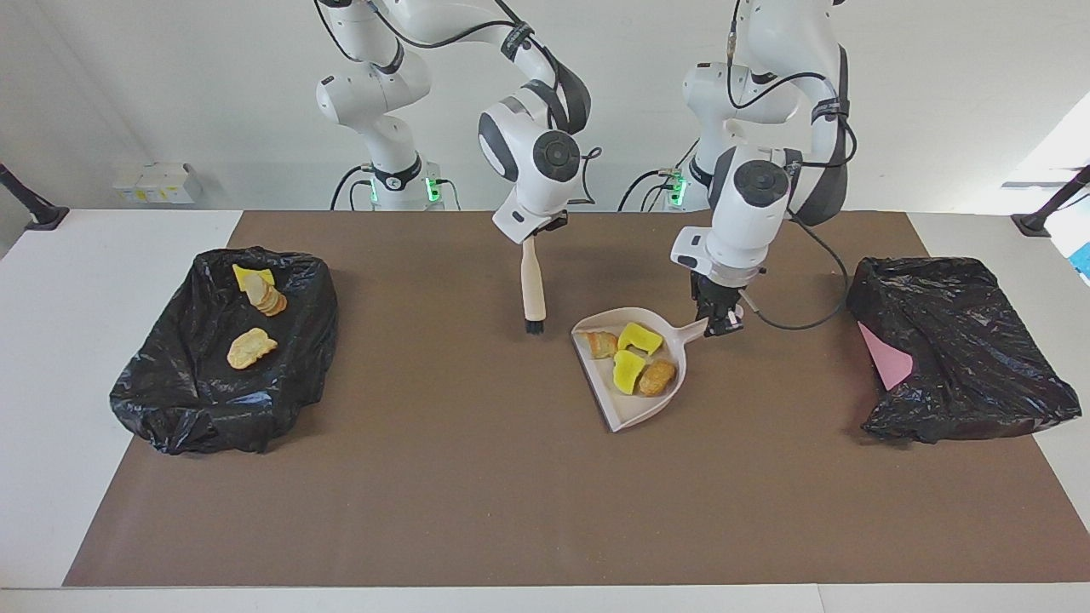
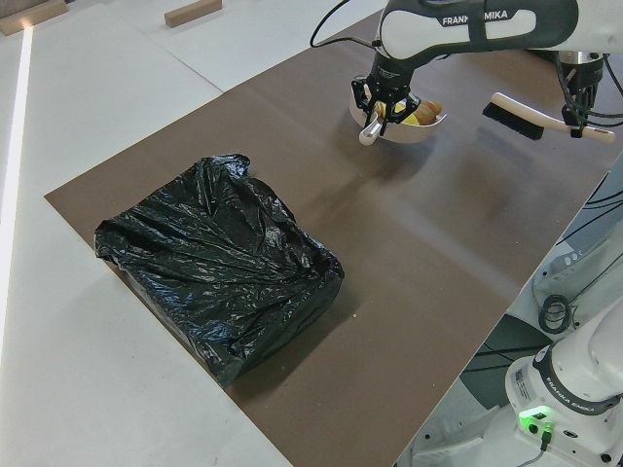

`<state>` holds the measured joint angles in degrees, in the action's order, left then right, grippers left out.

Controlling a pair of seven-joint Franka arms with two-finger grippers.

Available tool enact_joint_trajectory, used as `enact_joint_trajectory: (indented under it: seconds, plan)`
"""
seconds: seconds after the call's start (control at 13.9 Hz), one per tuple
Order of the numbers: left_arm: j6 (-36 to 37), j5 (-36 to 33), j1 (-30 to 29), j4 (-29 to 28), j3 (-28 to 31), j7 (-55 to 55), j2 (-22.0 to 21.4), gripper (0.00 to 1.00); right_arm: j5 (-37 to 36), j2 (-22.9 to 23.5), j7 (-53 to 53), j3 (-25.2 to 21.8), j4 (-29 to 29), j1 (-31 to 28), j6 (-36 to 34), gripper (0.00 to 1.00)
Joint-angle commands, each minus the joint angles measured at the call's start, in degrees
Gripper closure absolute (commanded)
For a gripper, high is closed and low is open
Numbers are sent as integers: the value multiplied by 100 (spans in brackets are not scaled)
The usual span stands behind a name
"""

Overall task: Sweep and dump trash in bin
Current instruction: 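Carry the dustpan to the black bag while the right gripper sets down the brush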

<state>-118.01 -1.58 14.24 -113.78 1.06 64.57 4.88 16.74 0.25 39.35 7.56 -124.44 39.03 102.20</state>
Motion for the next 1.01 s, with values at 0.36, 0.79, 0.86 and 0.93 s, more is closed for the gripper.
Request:
enact_joint_trajectory:
  seconds: [0.36, 0.79, 0.86, 0.93]
  plan:
    - [920, 501, -1457, 813, -45, 2048, -58, 100, 479, -535, 205, -8, -1100, 465, 1039, 100]
    - [1008, 562, -2836, 1076, -45, 3876, -5, 100, 558, -228, -6, -8, -1109, 483, 1337, 100]
    - [1069, 562, -3021, 1164, -36, 4158, 12, 100, 602, -227, -6, -8, -1109, 492, 1329, 100]
    - [1131, 554, -3215, 1304, -27, 4387, 47, 100, 603, -219, -6, -8, -1109, 483, 1329, 93]
